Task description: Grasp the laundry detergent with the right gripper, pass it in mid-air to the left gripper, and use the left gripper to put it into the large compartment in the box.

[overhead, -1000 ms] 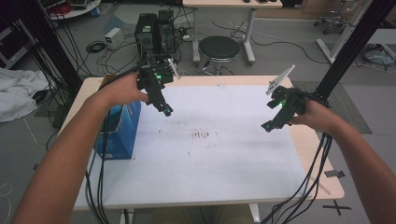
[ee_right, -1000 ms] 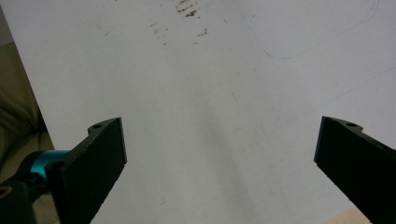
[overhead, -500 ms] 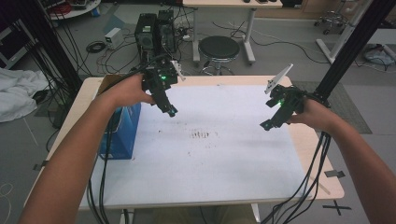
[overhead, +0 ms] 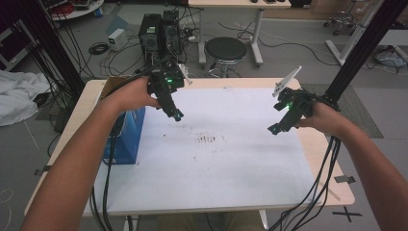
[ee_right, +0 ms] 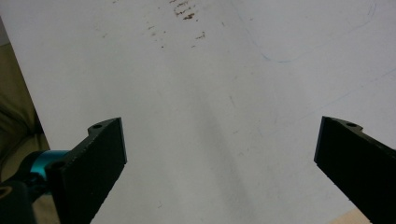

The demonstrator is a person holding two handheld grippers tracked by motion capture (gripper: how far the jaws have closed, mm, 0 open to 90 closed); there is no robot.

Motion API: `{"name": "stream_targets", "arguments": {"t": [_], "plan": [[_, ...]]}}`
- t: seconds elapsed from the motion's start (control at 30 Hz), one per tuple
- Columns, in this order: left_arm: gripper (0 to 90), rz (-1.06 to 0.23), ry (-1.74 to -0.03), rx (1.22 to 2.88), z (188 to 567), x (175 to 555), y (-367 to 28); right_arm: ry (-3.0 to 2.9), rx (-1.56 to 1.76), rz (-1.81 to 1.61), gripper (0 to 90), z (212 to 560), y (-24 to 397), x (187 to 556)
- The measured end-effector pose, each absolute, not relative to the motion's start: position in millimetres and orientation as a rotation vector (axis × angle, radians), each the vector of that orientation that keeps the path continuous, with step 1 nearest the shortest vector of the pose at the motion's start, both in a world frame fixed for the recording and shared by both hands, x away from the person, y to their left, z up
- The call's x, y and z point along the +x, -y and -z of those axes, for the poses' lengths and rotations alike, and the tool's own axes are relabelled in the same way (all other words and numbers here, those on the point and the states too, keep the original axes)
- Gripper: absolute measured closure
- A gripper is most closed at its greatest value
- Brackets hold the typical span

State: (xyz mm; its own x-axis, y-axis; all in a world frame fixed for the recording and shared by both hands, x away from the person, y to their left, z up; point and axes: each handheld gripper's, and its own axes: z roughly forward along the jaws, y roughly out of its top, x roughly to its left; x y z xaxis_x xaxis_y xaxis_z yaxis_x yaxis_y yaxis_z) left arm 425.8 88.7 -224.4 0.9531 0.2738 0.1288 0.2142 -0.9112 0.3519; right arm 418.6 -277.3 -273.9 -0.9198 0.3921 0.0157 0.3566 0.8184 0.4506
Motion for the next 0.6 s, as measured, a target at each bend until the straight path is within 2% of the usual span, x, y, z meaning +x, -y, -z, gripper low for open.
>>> {"name": "stream_targets", "arguments": {"t": [0.6], "plan": [[5.1,-0.282,-0.351,2.786,226.0,424.2,-89.8,-2.914,0.598,-0.684,1.3,273.4,274.8,415.5]]}}
